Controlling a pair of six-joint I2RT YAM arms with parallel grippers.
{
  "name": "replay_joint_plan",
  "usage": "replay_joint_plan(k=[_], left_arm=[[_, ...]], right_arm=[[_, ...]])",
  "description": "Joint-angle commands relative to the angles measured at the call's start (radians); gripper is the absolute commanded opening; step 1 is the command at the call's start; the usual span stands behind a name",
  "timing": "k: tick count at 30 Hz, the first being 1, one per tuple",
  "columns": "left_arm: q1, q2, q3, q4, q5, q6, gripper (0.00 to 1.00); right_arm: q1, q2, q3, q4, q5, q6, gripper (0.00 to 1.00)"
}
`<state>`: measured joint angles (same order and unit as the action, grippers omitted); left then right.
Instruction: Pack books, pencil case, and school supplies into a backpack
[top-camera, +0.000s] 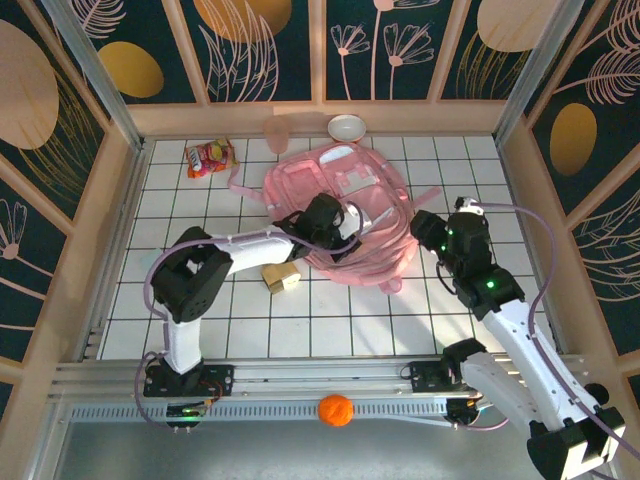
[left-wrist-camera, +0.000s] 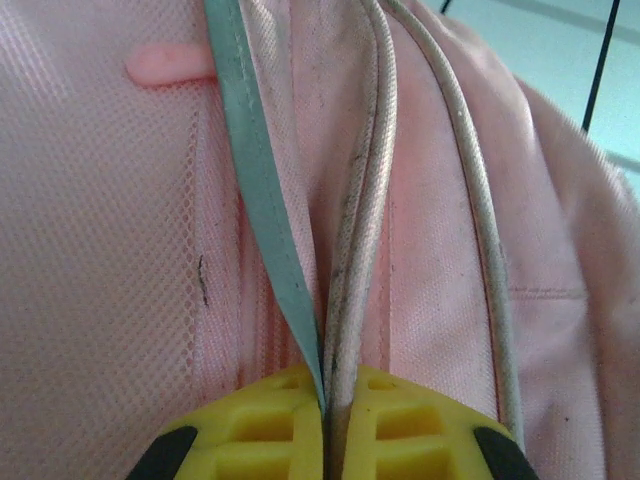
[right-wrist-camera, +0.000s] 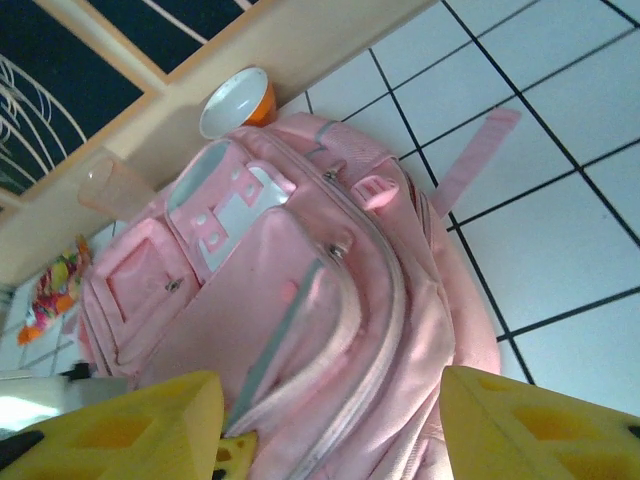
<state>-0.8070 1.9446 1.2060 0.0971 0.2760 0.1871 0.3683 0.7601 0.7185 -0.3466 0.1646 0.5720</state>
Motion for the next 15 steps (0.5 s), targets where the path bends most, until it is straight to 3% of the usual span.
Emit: replay_joint_plan(k=[1, 5, 10, 15], left_arm=[[-0.024, 0.057, -0.017, -0.057, 0.008, 0.098, 0.0], [-0.024, 0.027, -0.024, -0.019, 0.017, 0.058, 0.19], [0.014, -0.075, -0.003, 0.024, 0.036, -0.045, 0.54], [0.094, -0.268, -0.083, 0.175, 0.016, -0.222, 0.76]], right_arm=[[-0.002, -0.002, 0.015, 0.046, -0.043, -0.139, 0.59], [0.001, 0.011, 0.007, 0.086, -0.122, -0.235, 0.59], [0.003, 0.025, -0.013, 0.142, -0.228, -0.415, 0.59], [0.013, 0.089, 0.038, 0.105, -0.341, -0.623, 0.63]])
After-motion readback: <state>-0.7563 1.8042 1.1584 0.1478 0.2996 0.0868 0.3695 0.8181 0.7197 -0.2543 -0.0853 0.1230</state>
